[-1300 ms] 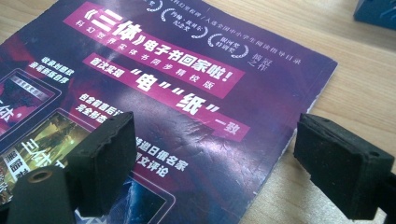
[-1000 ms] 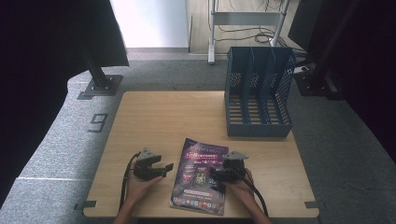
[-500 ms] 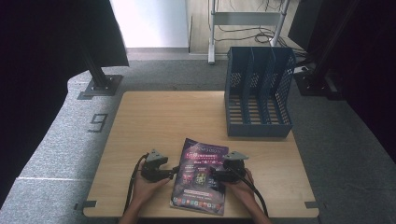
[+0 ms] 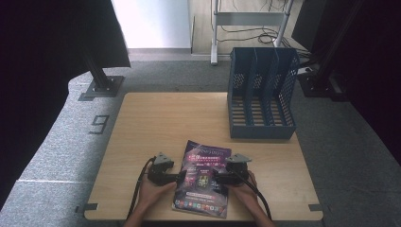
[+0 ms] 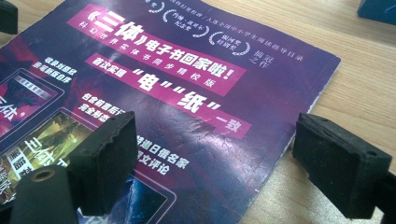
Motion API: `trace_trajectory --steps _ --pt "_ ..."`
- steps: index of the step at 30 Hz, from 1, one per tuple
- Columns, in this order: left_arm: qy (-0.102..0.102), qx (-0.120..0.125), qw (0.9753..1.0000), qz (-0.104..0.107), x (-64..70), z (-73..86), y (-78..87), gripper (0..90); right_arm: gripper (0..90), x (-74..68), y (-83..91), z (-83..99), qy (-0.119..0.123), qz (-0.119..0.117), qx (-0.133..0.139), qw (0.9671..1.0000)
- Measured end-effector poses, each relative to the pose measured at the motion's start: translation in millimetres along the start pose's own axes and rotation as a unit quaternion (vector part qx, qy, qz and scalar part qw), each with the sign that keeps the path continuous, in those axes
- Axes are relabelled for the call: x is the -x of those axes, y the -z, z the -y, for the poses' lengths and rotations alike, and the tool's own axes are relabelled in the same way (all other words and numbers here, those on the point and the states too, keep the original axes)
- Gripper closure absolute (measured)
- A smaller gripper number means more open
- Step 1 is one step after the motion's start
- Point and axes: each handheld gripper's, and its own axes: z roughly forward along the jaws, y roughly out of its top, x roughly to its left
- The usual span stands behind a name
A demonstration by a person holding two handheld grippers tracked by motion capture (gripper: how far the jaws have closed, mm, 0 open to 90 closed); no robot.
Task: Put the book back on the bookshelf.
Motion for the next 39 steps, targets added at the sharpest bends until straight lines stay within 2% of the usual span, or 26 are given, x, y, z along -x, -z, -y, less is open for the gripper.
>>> trace_trajectory --steps 8,13,17,20,27,31,35,39 --pt "0.001 -0.005 1.0 -0.001 3.1 0.7 -5.0 26.3 13.5 0.0 0.0 0.0 0.0 0.0 0.0 1.0" --pt "-0.002 -0.005 0.9999 -0.011 1.3 0.4 -3.9 26.3 13.5 0.0 0.0 0.0 0.0 0.0 0.0 1.0" --pt "0.001 -0.003 0.9999 -0.012 1.4 0.6 -4.9 26.3 13.5 0.0 -0.1 0.0 0.0 0.0 0.0 1.0" --pt "-0.008 -0.003 0.9999 -0.006 7.7 0.3 -7.9 26.3 13.4 0.0 0.0 0.0 0.0 0.0 0.0 1.0" --pt "-0.009 -0.001 0.9999 0.012 14.0 -0.3 -11.4 26.5 13.5 0.0 0.0 0.0 0.0 0.0 0.0 1.0" --pt "-0.011 -0.002 0.9998 0.016 15.0 -0.6 -12.0 26.5 13.5 0.0 0.0 0.0 0.0 0.0 0.0 1.0" --pt "-0.006 -0.002 0.9995 0.031 16.0 -1.0 -12.8 26.7 13.5 0.0 0.0 0.0 0.0 0.0 0.0 1.0" --pt "-0.009 -0.005 0.9995 0.031 16.2 -1.8 -12.9 26.7 13.5 0.0 0.0 0.0 0.0 0.0 0.0 1.0"
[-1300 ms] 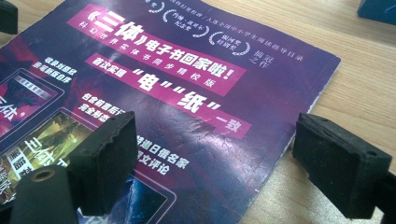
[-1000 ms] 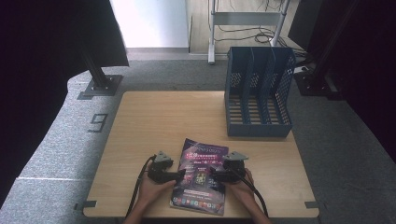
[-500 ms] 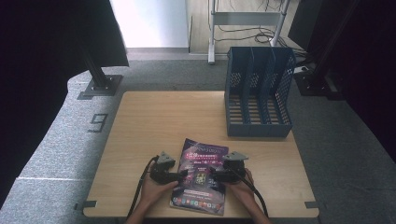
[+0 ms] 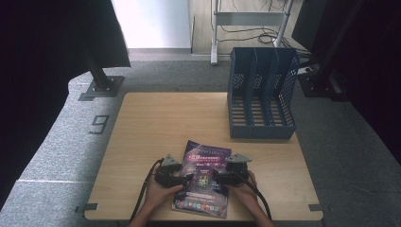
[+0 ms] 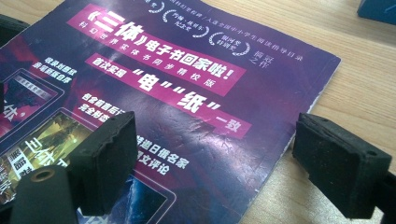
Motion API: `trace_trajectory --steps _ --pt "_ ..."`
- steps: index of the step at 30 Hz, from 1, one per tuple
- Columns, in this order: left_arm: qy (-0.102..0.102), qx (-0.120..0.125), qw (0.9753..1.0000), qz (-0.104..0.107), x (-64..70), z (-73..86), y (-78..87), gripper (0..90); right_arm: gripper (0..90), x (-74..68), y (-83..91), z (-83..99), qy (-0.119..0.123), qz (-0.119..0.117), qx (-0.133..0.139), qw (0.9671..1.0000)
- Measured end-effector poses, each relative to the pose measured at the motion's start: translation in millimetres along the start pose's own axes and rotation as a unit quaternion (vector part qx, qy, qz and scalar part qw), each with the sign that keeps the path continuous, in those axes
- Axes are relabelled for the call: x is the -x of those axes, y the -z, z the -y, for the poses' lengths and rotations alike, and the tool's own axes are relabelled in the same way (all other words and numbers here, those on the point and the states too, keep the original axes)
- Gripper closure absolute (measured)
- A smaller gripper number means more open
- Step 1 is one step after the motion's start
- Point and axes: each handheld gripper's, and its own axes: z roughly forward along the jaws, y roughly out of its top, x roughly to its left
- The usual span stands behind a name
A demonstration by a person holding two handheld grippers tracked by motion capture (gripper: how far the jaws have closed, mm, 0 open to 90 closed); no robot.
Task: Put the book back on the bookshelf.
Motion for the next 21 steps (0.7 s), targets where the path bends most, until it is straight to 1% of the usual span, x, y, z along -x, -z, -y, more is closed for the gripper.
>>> trace_trajectory --steps 8,11,15,21 --pt "-0.005 0.001 1.0 -0.005 1.7 0.2 -0.5 26.7 13.5 0.1 0.0 0.0 0.0 0.0 0.0 1.0" --pt "0.002 0.002 1.0 -0.003 1.7 0.4 -0.5 26.5 13.5 0.1 0.0 0.0 0.0 0.0 0.0 1.0" --pt "0.014 0.009 0.9998 0.008 -0.3 0.1 1.0 26.5 13.5 0.2 0.0 0.0 -0.001 0.0 0.0 1.0" --pt "0.015 0.01 0.9998 0.008 0.1 -0.2 1.7 26.9 13.4 0.2 0.0 0.0 -0.001 0.0 0.0 1.0"
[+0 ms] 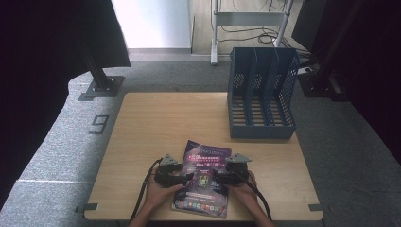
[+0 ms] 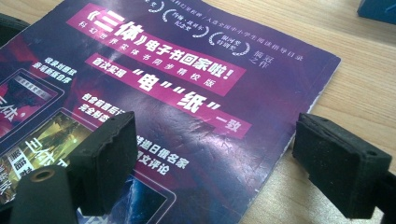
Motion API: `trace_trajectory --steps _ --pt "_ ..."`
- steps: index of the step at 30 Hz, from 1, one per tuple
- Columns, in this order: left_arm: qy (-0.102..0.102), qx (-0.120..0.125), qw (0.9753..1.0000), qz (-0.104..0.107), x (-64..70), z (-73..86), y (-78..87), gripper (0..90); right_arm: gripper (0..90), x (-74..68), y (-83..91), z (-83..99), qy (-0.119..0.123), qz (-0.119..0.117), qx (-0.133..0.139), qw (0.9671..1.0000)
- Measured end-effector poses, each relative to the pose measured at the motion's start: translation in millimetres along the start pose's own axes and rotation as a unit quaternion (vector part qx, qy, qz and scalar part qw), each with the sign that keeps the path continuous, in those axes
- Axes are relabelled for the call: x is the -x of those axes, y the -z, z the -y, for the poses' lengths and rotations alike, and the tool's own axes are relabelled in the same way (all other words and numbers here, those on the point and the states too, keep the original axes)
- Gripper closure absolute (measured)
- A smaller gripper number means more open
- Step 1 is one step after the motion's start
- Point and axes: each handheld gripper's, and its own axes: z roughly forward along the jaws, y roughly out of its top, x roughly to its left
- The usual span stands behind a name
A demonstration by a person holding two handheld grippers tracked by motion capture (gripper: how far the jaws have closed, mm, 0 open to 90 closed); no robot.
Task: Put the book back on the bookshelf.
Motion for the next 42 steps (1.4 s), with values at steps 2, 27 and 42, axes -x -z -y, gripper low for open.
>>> trace_trajectory --steps 2,27,42 --pt "-0.001 0.001 1.0 0.0 0.2 -0.3 0.6 26.9 13.4 -0.1 -0.1 0.0 -0.001 0.0 0.001 1.0" --pt "-0.001 -0.001 1.0 -0.002 0.4 -0.3 -0.4 27.0 13.4 0.0 0.0 0.0 0.0 0.0 0.0 1.0" --pt "-0.004 0.008 1.0 -0.005 2.3 -1.6 1.3 26.9 13.4 -0.1 0.0 0.0 0.0 0.001 0.0 1.0"
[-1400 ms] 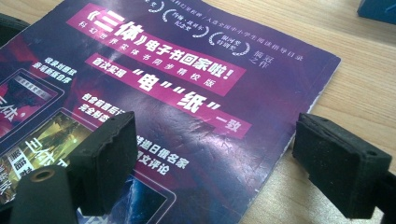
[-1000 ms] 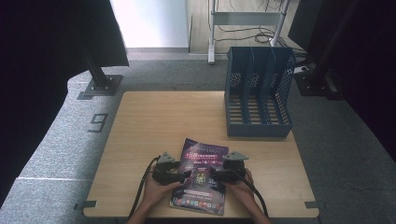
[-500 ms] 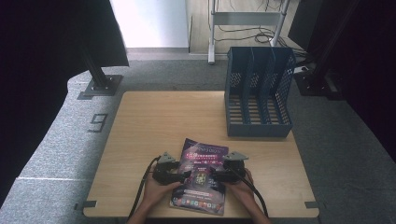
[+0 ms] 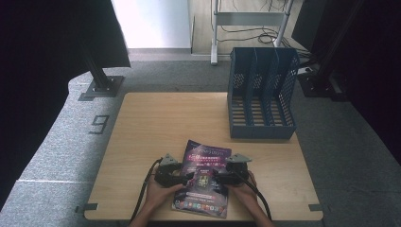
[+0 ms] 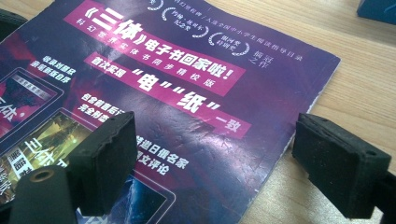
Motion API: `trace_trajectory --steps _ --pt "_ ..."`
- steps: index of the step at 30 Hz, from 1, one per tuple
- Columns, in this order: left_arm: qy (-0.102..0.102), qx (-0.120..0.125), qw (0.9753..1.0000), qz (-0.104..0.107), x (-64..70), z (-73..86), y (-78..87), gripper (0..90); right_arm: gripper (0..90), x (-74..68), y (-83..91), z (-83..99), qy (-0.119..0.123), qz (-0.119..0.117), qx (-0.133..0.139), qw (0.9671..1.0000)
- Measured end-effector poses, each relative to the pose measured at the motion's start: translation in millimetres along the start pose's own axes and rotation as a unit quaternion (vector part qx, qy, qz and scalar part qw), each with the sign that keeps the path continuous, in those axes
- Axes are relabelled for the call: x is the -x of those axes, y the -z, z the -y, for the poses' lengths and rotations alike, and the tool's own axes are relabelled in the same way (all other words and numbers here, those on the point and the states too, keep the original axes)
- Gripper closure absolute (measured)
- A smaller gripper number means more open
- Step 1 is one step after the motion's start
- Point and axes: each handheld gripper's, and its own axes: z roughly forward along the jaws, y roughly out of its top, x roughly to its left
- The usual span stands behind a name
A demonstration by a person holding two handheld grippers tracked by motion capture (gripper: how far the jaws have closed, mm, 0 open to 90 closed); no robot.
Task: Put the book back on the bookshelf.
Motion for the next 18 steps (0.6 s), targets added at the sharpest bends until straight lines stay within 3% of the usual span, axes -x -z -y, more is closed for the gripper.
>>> trace_trajectory --steps 9,18 --pt "0.0 0.0 1.0 0.0 0.3 -0.2 0.2 27.0 13.4 0.0 0.0 0.0 0.0 0.0 0.0 1.0" --pt "-0.012 0.02 0.9997 0.007 5.1 -6.7 3.5 27.3 13.7 -0.7 0.4 0.3 0.001 0.003 0.001 1.0"
